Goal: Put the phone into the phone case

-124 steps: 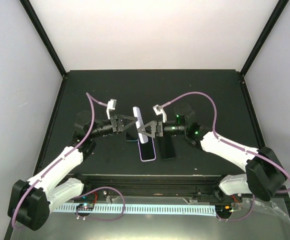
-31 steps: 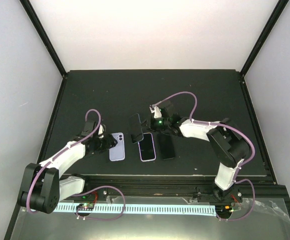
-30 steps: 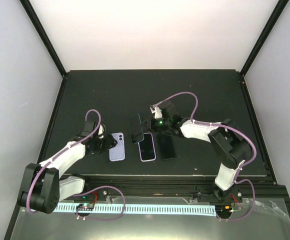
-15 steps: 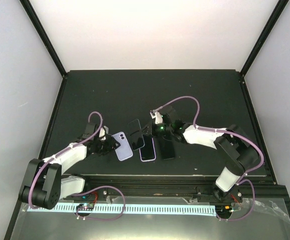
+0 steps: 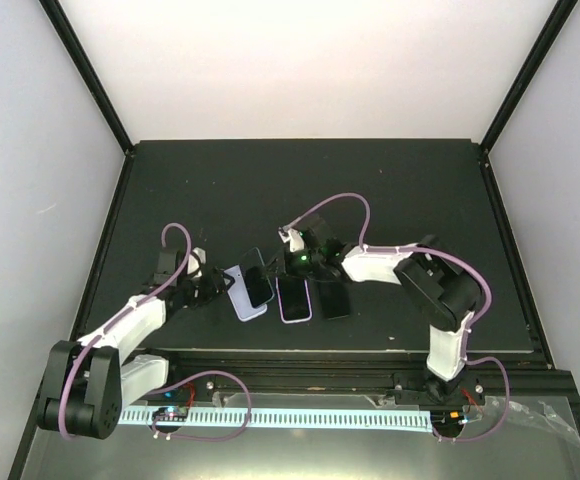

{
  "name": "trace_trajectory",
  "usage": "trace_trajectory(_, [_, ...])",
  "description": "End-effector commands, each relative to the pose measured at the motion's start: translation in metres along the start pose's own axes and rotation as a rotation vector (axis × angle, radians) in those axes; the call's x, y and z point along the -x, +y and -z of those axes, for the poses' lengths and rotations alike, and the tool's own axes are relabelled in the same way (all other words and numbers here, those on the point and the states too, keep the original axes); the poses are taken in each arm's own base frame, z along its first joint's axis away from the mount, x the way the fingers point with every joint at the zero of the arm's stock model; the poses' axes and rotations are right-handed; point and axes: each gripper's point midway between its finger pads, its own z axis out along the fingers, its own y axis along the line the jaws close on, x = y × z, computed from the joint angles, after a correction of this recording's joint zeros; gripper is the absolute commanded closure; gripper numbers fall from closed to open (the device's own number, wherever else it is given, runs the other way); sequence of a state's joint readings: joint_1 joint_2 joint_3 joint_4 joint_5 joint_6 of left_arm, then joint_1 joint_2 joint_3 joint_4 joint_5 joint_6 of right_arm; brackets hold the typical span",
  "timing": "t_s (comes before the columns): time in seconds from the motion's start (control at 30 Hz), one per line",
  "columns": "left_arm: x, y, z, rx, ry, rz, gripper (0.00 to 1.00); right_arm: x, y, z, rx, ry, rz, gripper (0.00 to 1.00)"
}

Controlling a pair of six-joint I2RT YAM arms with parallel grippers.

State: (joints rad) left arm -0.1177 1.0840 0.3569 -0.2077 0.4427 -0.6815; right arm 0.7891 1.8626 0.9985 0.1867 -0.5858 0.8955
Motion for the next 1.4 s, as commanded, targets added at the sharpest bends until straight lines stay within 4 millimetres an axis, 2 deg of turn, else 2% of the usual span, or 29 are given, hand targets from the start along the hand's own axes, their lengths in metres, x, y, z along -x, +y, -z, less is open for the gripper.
trace_trajectory(0.0, [0.003, -0.004, -0.001, -0.044, -0.018, -0.034, 0.43, 0.002, 0.026, -0.013, 0.083, 0.032, 0.074, 0.99])
trace_trajectory(0.3, [-0.003, -0.008, -0.013, -0.105, 0.026, -0.042, 0.44, -0.014, 0.004, -0.040, 0.025, 0.108, 0.055, 0.99])
trace_trajectory(0.43, [-0.002, -0.012, -0.015, -0.125, 0.034, -0.055, 0.46, -0.020, 0.000, -0.045, 0.011, 0.124, 0.054, 0.99])
trace_trajectory(0.8, [-0.005, -0.023, -0.013, -0.190, 0.051, -0.037, 0.52, -0.012, -0.006, -0.053, -0.004, 0.045, 0.029, 0.99])
trace_trajectory(1.03, [-0.021, -0.015, -0.014, -0.179, 0.104, 0.030, 0.53, -0.008, -0.017, -0.048, -0.045, -0.041, -0.013, 0.99])
trace_trajectory(1.17, [-0.027, -0.018, -0.014, -0.214, 0.112, 0.048, 0.54, -0.019, -0.020, -0.055, -0.042, -0.011, -0.014, 0.99])
trace_trajectory(1.37, [-0.032, -0.025, -0.013, -0.256, 0.117, 0.062, 0.62, -0.035, -0.020, -0.064, -0.048, 0.012, -0.016, 0.99])
